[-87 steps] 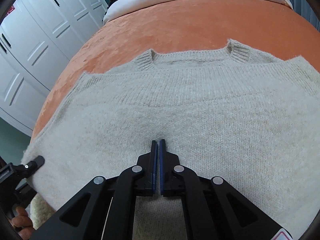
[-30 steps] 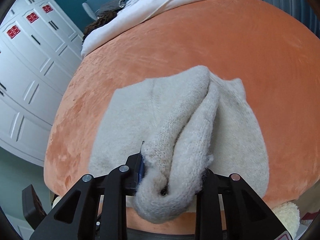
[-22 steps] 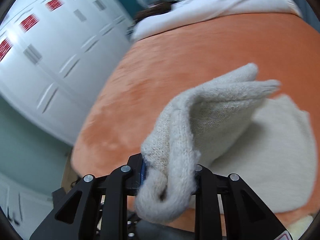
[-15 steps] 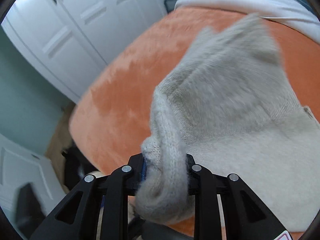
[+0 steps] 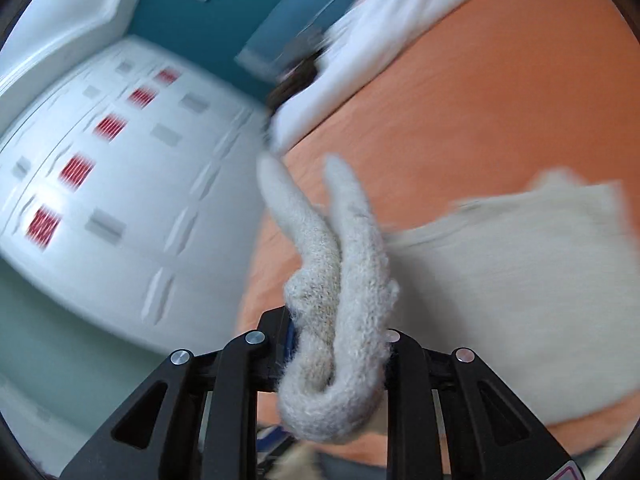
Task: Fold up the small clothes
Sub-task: 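Grasp the sweater edge with the right tool and fold it over the bundle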
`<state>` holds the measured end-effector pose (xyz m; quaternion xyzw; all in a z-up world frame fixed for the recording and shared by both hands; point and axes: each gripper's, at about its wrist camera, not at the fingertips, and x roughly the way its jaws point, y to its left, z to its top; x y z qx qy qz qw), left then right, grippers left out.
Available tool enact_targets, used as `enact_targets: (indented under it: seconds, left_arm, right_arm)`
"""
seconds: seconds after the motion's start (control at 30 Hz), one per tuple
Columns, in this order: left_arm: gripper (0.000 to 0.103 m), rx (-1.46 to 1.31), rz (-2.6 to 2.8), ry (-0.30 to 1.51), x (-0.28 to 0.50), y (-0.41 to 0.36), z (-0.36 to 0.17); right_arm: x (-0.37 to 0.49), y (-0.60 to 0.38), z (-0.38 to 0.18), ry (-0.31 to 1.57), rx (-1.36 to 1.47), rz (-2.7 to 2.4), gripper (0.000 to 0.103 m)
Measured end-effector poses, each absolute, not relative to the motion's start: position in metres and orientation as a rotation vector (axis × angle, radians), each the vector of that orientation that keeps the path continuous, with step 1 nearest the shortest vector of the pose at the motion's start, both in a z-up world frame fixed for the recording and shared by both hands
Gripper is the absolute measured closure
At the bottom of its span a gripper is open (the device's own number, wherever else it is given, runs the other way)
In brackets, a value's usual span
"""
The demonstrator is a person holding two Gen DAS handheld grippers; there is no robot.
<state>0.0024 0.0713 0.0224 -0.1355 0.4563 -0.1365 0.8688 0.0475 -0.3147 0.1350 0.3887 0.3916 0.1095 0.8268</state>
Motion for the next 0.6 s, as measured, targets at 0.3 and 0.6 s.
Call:
enact_targets:
  seconds: [0.3, 0.6]
  left_arm:
    - [0.025, 0.065, -0.481, 1.000, 0.004, -0.096, -0.009]
    - [0.048, 0.129, -0.439, 1.064, 0.014, -0.127, -0.017]
  right_arm:
    - [-0.041, -0.449, -0.020, 0.911, 1.125, -0.030, 0.083]
    - [-0.037, -0.438, 0.001, 0.896, 1.021, 0.055, 0.064]
